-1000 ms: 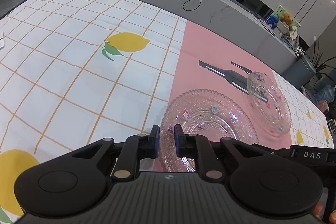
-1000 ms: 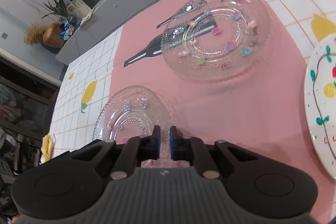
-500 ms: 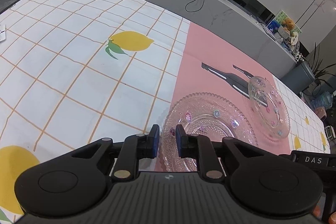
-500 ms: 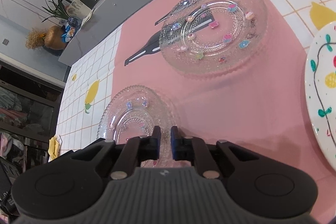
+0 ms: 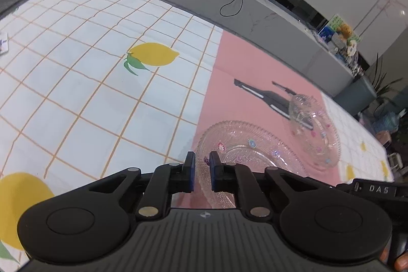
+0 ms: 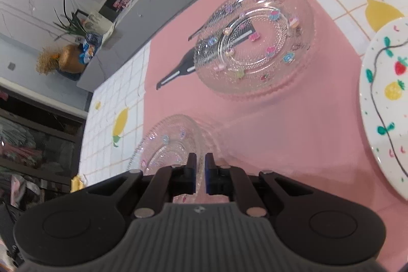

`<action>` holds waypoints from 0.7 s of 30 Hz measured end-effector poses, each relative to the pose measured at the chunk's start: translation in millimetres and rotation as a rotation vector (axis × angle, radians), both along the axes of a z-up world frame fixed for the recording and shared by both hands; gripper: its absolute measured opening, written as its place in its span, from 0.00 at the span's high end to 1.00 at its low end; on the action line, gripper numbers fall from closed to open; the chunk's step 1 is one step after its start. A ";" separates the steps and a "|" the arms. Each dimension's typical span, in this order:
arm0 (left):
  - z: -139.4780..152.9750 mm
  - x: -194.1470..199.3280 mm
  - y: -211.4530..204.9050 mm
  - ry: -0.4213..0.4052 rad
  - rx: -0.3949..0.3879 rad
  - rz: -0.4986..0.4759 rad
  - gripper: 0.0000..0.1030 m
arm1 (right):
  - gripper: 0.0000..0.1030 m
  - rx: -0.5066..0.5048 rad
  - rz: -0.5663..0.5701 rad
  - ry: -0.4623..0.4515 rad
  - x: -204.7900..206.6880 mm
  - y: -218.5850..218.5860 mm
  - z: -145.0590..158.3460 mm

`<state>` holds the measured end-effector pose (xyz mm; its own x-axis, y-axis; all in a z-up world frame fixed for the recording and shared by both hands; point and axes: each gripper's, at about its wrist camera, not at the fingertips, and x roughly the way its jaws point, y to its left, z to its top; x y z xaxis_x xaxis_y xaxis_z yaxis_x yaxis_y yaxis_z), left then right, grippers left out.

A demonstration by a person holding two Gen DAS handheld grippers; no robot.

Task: Organize plates and bowls
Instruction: 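Grip the rim of the dotted clear glass plate with both grippers, then lift the glass plate with both grippers and carry it beside the stacked bowls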

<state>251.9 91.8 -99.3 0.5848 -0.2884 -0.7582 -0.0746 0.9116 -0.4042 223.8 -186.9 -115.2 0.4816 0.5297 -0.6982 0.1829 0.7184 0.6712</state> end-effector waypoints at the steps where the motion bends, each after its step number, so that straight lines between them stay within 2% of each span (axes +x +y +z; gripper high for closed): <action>1: 2.3 -1.9 0.9 -0.003 -0.012 0.002 0.89 | 0.96 0.003 -0.002 -0.005 -2.3 -1.2 3.4; 10: 28.0 -24.3 2.1 -0.039 -0.071 -0.024 0.90 | 0.97 0.045 -0.022 -0.056 -29.5 -14.8 34.4; 14: 44.8 -38.8 3.1 -0.066 -0.065 -0.018 0.90 | 0.97 0.059 -0.013 -0.084 -41.7 -14.6 48.3; 21: 77.4 -72.5 -4.0 -0.131 -0.109 -0.020 0.90 | 0.96 0.073 -0.013 -0.094 -76.1 -23.8 64.8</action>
<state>179.4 87.8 -21.8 0.6698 -0.3772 -0.6396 0.0028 0.8626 -0.5059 147.6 -210.6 -50.4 0.5506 0.5705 -0.6094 0.1256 0.6651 0.7361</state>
